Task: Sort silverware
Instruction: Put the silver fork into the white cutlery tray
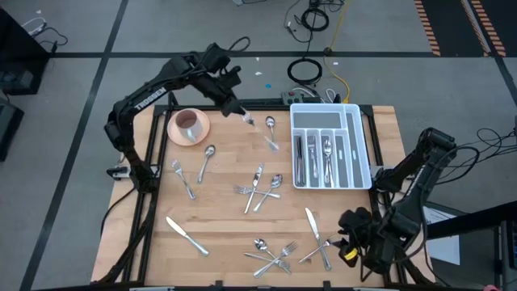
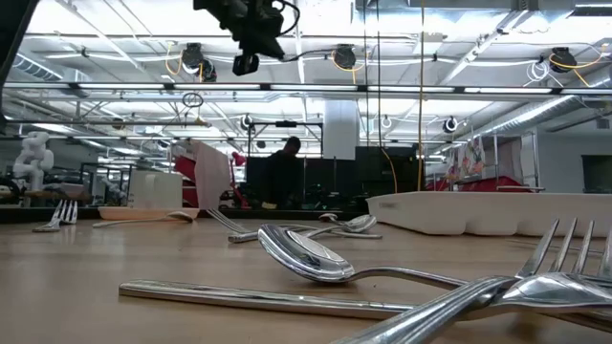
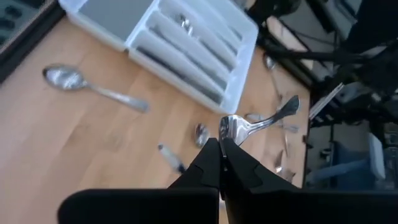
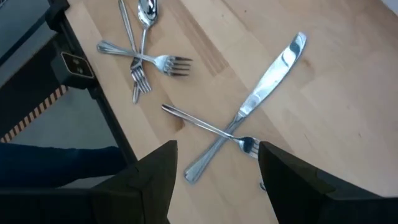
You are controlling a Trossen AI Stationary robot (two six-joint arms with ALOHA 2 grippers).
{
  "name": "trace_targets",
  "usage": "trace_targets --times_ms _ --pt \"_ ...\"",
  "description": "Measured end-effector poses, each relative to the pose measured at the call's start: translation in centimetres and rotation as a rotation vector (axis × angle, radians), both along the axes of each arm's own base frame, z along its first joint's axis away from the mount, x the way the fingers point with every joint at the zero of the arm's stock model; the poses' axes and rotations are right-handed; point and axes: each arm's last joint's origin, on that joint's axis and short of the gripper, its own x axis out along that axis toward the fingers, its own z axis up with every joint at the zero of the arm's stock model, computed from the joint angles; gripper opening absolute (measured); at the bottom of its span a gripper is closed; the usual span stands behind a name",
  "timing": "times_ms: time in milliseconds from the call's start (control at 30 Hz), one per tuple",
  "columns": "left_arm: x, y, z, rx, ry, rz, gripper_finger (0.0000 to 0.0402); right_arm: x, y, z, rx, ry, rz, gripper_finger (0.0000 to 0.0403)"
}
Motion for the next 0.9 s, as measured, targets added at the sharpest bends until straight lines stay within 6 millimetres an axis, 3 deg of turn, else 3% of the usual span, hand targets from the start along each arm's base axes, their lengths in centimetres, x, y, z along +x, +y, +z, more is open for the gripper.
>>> trace_targets --times_ms 367,600,900 --pt "6.2 0.9 3.4 0.061 -0.222 -0.088 0.0000 -0.6 0.3 0.0 -0.006 0.009 0.019 0.0217" --pt "10.0 3.0 1.1 0.111 -0.374 -0.150 0.0000 -0.6 0.2 0.0 -0.015 0.011 0.031 0.0217" --pt "14.2 5.1 -5.1 0.368 -0.390 -0.327 0.0000 -0.6 0.2 -0.1 -0.027 0.009 0.039 0.0217"
